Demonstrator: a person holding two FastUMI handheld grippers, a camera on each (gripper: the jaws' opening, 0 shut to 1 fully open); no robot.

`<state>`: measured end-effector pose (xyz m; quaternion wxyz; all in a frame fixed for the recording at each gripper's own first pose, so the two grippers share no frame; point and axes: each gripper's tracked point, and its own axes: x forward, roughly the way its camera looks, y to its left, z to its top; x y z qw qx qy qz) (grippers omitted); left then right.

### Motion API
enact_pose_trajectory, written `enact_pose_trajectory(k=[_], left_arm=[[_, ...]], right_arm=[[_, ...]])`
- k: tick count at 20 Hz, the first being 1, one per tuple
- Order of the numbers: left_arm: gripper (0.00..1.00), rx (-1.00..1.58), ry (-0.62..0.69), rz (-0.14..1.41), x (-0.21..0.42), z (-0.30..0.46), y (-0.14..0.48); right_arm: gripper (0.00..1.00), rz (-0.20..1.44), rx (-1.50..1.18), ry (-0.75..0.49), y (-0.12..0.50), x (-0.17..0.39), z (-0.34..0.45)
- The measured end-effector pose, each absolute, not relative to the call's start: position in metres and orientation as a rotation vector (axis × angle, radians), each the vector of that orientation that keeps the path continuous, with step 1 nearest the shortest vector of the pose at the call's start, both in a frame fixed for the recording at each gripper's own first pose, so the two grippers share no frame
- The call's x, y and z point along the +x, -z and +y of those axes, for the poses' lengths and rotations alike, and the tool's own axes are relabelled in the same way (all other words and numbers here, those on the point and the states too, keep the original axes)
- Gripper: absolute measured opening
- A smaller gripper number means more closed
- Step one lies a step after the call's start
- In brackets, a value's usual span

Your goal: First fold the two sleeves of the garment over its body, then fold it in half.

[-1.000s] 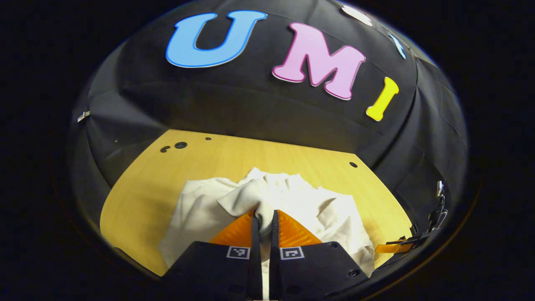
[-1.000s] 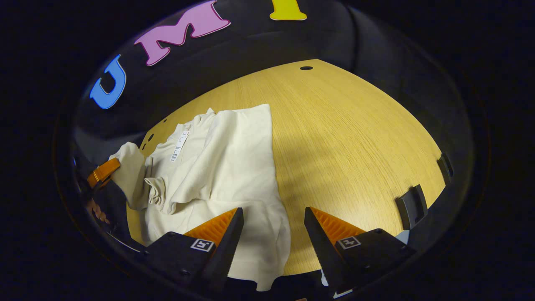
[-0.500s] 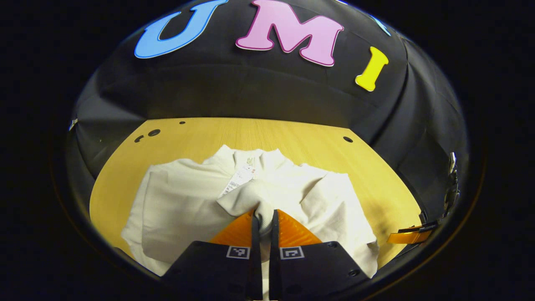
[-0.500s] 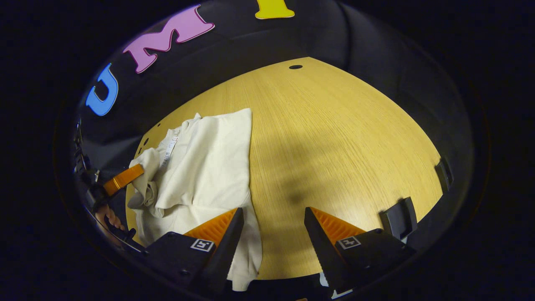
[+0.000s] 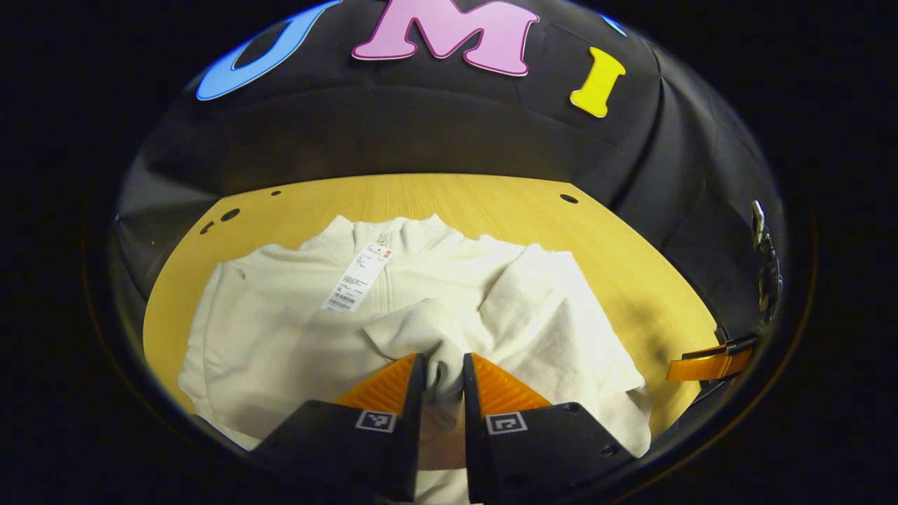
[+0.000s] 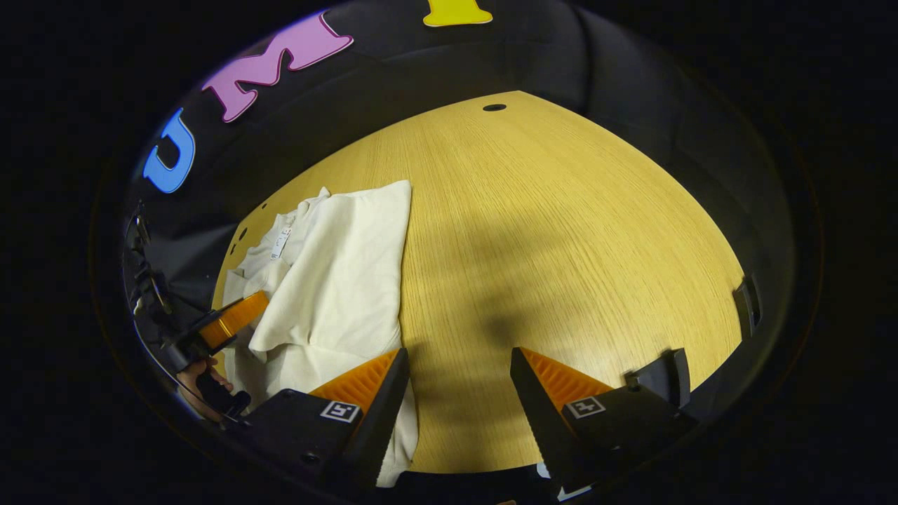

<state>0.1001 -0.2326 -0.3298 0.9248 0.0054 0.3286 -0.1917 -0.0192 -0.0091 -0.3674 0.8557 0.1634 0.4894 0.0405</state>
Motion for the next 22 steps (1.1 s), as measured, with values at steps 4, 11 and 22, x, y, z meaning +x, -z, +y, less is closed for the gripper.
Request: enact_pose_trajectory(k=[4, 11, 22], left_arm=[[0.63, 0.043, 0.398, 0.647, 0.096, -0.237, 0.323], [0.76, 0.048, 0.428, 0.622, 0.068, -0.229, 0.301], [0.82, -0.072, 0.388, 0.642, -0.018, -0.107, 0.287]], right_arm=[[0.9, 1.033, 0.347, -0.089, 0.368, -0.021, -0.007], [0.9, 1.03, 0.339, -0.091, 0.363, -0.041, 0.006], [0.9, 1.034, 0.311, -0.106, 0.346, -0.112, 0.044]])
